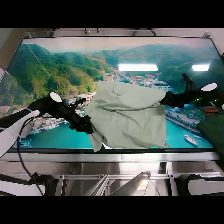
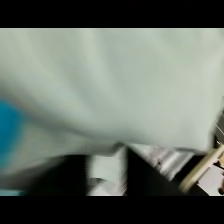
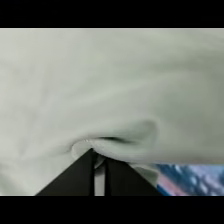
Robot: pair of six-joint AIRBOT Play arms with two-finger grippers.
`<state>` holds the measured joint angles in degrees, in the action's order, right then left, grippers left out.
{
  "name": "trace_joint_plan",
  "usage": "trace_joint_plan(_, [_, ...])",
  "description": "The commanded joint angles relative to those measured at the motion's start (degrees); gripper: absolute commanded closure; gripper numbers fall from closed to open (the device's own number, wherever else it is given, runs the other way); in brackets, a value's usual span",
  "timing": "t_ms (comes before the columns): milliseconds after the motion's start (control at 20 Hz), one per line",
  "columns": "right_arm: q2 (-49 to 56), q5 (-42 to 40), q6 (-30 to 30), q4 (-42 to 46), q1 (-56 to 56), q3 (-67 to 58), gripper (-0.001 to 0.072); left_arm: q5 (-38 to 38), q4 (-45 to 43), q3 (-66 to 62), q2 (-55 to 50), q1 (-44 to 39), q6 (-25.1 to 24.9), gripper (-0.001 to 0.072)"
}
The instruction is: Fold the shirts.
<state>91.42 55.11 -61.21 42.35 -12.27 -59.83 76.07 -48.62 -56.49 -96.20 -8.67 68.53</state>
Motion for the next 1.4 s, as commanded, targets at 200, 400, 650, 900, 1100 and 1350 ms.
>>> trace_joint_plan(200, [-4.6,-0.2,5.8,-10.9,-1.6,-2.1,0.0690,7.5,0.1,-17.4,0.7,2.3,0.2,0.0704])
trace_joint_plan(400, [-19.8,0.6,5.8,-11.1,-7.5,-5.7,0.0690,9.0,0.2,-36.9,9.9,11.9,4.5,0.0686])
trace_joint_plan(650, [-42.1,0.2,5.9,-11.2,-10.8,-9.6,0.0690,8.6,0.4,-66.0,15.7,19.7,9.1,0.0685])
trace_joint_plan(900, [-60.2,0.6,3.7,-9.7,-10.8,-9.6,0.0689,-3.1,4.3,-61.4,26.4,21.7,6.4,0.0684])
trace_joint_plan(1100, [-60.8,10.4,0.0,-8.5,-10.8,-9.2,0.0689,2.6,5.2,-61.9,25.2,21.6,4.0,0.0683])
trace_joint_plan(1350, [-53.0,16.9,-1.8,-8.5,-10.6,0.5,0.0689,7.8,3.9,-55.2,16.5,17.5,3.3,0.0683])
